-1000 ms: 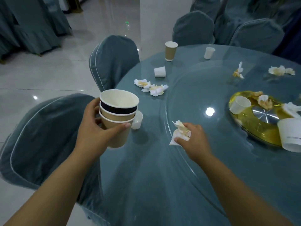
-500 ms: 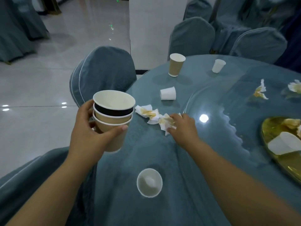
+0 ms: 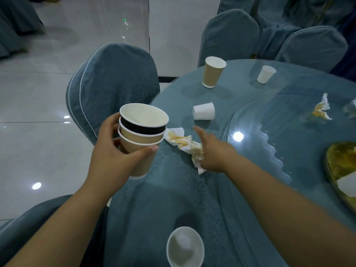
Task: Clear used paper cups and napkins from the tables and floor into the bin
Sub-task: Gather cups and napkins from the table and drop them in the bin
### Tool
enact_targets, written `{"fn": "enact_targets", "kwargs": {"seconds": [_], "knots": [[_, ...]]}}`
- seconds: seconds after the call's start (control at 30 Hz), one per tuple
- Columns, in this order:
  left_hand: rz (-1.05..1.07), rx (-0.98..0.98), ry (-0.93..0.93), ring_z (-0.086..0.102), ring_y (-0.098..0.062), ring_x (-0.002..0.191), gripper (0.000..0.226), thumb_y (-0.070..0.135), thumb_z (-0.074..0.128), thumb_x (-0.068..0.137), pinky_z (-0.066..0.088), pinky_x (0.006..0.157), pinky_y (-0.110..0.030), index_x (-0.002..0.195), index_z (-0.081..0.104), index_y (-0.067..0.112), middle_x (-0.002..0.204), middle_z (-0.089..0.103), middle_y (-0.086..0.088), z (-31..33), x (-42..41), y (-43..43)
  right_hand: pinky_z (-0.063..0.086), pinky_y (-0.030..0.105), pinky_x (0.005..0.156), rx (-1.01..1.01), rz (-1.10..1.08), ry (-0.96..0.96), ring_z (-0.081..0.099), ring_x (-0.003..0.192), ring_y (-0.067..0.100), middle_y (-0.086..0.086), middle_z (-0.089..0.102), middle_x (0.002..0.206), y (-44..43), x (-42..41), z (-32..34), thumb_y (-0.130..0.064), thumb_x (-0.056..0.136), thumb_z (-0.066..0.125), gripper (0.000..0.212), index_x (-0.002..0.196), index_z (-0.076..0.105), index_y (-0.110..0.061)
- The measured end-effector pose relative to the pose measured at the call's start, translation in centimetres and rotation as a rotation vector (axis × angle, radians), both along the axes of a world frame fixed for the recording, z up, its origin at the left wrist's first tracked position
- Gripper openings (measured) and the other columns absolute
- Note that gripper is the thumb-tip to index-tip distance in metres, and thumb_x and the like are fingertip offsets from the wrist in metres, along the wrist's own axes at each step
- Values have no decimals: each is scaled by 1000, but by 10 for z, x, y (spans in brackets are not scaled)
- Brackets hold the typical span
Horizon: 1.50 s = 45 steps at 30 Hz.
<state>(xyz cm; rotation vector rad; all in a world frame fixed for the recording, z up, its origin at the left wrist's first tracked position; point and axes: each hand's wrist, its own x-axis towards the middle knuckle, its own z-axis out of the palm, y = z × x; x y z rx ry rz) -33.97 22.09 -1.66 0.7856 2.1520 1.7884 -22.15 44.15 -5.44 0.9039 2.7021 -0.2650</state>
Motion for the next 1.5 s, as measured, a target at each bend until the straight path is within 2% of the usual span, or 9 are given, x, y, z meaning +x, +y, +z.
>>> {"fn": "enact_targets", "kwargs": {"seconds": [0.1, 0.17, 0.27, 0.43, 0.6, 0.8, 1.0, 1.17, 1.5], "knots": [[-11, -10, 17, 50, 25, 91, 83, 25, 86, 56, 44, 72, -8, 121, 39, 44, 107, 51, 35, 1, -2, 3, 50, 42, 79, 57, 89, -101, 52, 113, 40, 11, 1, 156, -1, -18, -5, -29, 82, 58, 101, 138, -24, -52], [-16, -11, 17, 49, 27, 91, 84, 34, 83, 51, 44, 68, -3, 121, 38, 44, 107, 49, 36, 4, -2, 5, 44, 57, 93, 59, 134, -141, 27, 134, 49, 1, -25, 156, -4, -30, -9, -25, 80, 62, 107, 136, -25, -55], [-13, -20, 19, 49, 25, 93, 85, 40, 82, 49, 44, 73, -8, 122, 38, 45, 109, 49, 37, 5, -4, 7, 34, 69, 98, 16, 219, -207, -8, 142, 46, -13, -35, 151, -10, -44, -15, -14, 80, 64, 110, 137, -21, -55], [-16, -28, 15, 49, 26, 92, 84, 33, 85, 54, 43, 70, -3, 123, 38, 44, 109, 48, 38, 0, -4, 4, 40, 53, 98, -12, 271, -244, 27, 136, 37, -12, 5, 159, -15, -48, -16, -12, 81, 61, 93, 145, 5, -49], [-27, -18, -29, 50, 24, 94, 84, 25, 87, 56, 44, 70, -2, 123, 40, 42, 111, 50, 34, 3, 8, -4, 45, 38, 83, 95, 276, -73, 53, 109, 32, 6, 50, 127, -25, -28, -10, -16, 86, 58, 49, 133, 47, -26], [-44, 28, -78, 52, 8, 107, 84, 19, 87, 59, 45, 81, -15, 125, 40, 41, 117, 51, 30, 25, 32, -24, 45, 34, 78, -92, 23, 212, 54, 102, 30, 8, 54, 112, -51, 28, 6, -17, 87, 56, 30, 117, 58, -17], [-75, 45, -113, 52, 11, 101, 84, 19, 86, 59, 44, 74, -9, 126, 41, 40, 116, 51, 28, 59, 80, -47, 45, 35, 72, -76, -114, 606, 55, 91, 28, 8, 59, 106, -101, 106, 50, -13, 79, 68, 33, 112, 65, -18], [-172, 62, -143, 51, 27, 85, 81, 11, 84, 61, 42, 62, 2, 123, 40, 40, 111, 51, 30, 82, 140, -67, 45, 31, 70, -18, -242, 712, 56, 88, 23, 3, 60, 103, -144, 187, 78, -13, 76, 72, 32, 107, 67, -19], [-425, 69, -237, 58, 8, 99, 83, 21, 85, 55, 51, 76, -17, 122, 42, 43, 120, 55, 23, 110, 306, -89, 35, 14, 71, 37, -533, 824, 53, 90, 11, -3, 56, 104, -215, 387, 113, -5, 75, 72, 33, 104, 67, -20]]}}
